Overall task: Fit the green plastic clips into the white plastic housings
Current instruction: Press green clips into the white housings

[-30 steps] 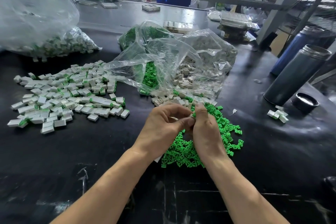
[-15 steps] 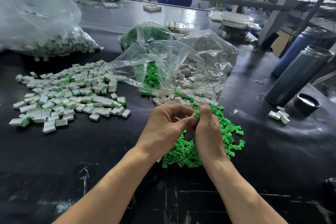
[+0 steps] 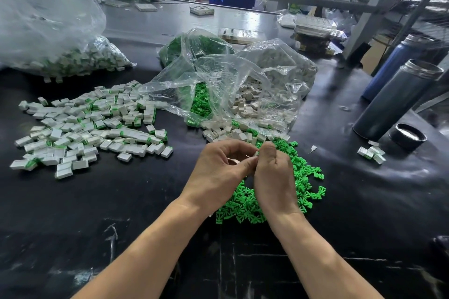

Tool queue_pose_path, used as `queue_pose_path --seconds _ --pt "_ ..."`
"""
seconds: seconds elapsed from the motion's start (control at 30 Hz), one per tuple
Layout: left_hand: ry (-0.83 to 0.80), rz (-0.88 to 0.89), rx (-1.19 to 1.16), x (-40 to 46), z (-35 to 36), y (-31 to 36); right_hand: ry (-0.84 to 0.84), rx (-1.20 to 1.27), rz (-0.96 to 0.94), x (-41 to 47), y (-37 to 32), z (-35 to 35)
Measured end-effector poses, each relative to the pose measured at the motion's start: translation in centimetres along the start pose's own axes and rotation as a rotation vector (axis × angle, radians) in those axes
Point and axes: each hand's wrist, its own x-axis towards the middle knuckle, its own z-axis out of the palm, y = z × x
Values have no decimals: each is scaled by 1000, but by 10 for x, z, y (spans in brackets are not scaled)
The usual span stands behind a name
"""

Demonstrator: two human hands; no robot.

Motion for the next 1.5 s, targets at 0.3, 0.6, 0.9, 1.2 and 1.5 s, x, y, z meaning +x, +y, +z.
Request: queue_pose_path --seconds 0.3,0.6,0.9,1.2,1.5 --pt "-3 -15 5 -1 -2 0 -2 -97 14 0 -5 2" --pt "-4 8 28 -1 -3 -3 -9 -139 -6 2 -4 3" --pt "-14 8 25 -2 -5 -2 -17 -138 -7 2 -4 4" --pt "-7 29 50 1 -6 -6 -48 23 61 -2 -3 1" --pt "90 19 33 9 -17 -13 -103 186 -89 -1 -7 -16"
